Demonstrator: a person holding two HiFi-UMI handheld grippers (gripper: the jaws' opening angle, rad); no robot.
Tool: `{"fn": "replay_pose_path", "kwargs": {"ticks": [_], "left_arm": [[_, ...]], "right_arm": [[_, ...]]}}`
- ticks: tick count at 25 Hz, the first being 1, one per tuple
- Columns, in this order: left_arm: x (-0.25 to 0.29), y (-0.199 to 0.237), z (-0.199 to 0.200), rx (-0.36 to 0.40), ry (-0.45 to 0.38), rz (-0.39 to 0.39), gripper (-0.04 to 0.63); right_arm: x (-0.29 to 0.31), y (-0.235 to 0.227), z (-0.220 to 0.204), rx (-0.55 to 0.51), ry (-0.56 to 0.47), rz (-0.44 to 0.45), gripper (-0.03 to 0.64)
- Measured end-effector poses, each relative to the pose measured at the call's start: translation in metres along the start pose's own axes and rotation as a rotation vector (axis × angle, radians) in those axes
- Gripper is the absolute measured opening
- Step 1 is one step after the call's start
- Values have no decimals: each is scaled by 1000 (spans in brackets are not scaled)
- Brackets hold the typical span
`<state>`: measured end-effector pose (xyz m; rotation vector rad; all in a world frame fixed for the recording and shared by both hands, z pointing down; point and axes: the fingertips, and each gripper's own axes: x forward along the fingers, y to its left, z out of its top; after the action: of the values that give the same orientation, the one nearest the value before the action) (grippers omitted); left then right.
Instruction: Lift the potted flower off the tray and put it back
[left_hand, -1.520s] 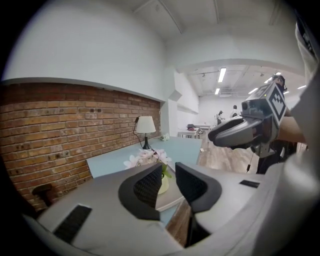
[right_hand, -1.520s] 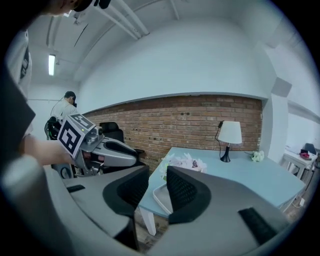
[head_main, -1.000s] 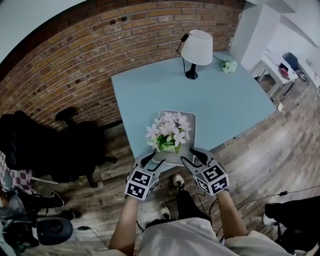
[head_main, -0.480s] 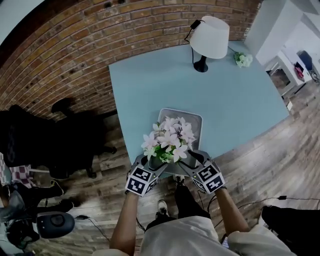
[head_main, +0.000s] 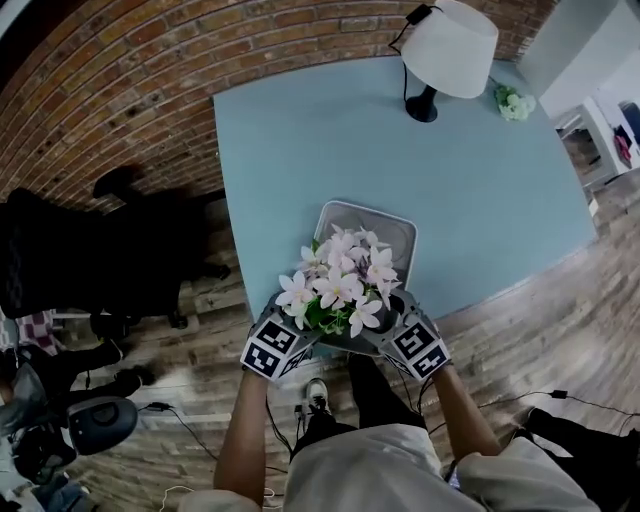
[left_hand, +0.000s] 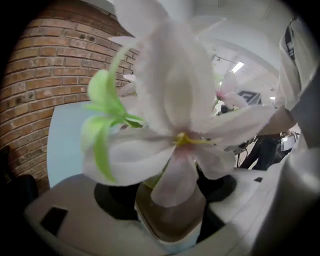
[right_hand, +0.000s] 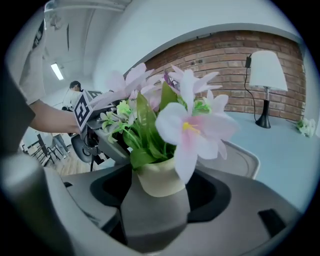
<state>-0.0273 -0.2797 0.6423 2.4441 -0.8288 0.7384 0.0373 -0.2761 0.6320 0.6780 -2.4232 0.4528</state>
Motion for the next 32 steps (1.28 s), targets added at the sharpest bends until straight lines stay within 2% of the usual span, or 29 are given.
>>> {"fn": "replay_pose_path", "kwargs": {"ticks": [9, 18, 22, 32], "left_arm": [[9, 4, 2, 26, -22, 11, 374], [15, 0, 1, 44, -25, 10, 364], [14, 6, 1, 29, -31, 16, 364], [5, 3, 4, -3, -51, 32, 360]], "right_arm": [[10, -16, 4, -64, -41, 47, 365], [19, -22, -5, -133, -23, 96, 422], [23, -23, 0, -126, -39, 111, 426], [21, -14, 8, -88, -47, 76, 422]]}}
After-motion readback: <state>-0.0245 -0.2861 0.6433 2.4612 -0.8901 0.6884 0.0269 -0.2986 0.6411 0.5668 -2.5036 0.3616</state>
